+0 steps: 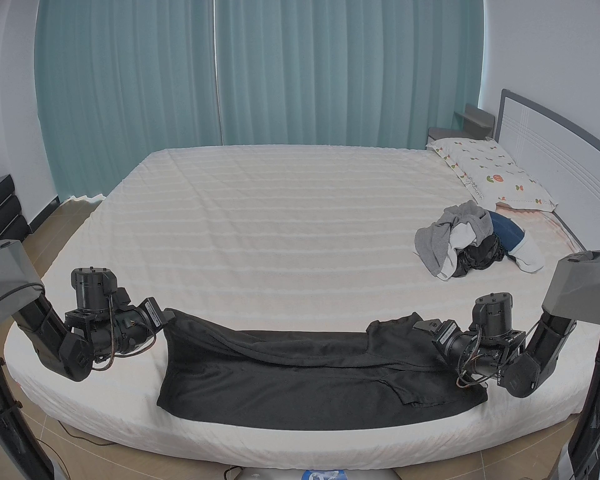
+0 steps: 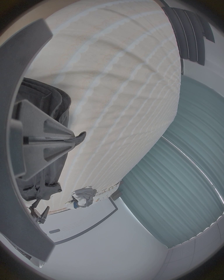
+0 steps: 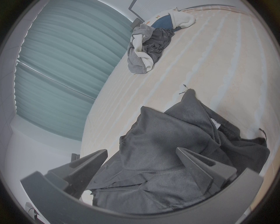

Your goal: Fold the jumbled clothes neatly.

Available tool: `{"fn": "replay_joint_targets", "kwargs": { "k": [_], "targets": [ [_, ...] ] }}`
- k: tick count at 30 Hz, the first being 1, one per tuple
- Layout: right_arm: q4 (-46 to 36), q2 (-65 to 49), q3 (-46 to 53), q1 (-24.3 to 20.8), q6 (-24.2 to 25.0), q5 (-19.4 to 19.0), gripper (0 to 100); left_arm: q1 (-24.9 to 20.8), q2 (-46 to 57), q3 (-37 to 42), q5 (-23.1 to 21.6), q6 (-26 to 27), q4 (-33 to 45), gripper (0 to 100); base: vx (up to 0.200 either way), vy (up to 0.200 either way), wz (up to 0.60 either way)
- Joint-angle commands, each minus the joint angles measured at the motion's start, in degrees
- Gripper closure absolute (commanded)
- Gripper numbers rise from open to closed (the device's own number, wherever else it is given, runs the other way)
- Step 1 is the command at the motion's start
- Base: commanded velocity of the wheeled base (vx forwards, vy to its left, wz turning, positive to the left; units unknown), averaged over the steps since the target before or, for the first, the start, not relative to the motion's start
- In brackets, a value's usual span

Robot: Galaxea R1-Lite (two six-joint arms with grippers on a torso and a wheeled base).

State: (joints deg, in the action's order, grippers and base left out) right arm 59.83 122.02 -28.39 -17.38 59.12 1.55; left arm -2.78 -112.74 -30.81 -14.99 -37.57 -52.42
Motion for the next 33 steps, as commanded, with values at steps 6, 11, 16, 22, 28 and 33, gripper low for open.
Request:
{"fn": "replay_joint_targets", "kwargs": {
  "k": [6,11,16,22,28,33],
  "targets": [
    [-2.0,-4.6,0.8,-0.5,0.0,0.6,0,0.1,-0.5,0.1,0.1,0.0,-0.1,100,0.000,0.000,0.00],
    [-4.3,-7.2,4.0,-1.1,0.0,0.6,0,0.1,-0.5,0.1,0.1,0.0,-0.1,100,0.000,0.000,0.00],
    [-4.0,-5.6,7.1,-1.6,0.1,0.5,0,0.1,-0.5,0.1,0.1,0.0,-0.1,100,0.000,0.000,0.00],
    [-3.7,-1.7,6.6,-1.4,0.2,0.6,0,0.1,-0.4,0.2,0.1,0.0,-0.1,100,0.000,0.000,0.00],
    [-4.5,-1.2,2.6,0.2,0.0,1.4,0,0.1,-0.3,0.1,0.1,0.0,-0.1,100,0.000,0.000,0.00],
    [-5.7,0.0,1.0,0.8,0.0,2.1,0,0.1,-0.2,0.1,0.1,0.0,-0.1,100,0.000,0.000,0.00]
  ]
}}
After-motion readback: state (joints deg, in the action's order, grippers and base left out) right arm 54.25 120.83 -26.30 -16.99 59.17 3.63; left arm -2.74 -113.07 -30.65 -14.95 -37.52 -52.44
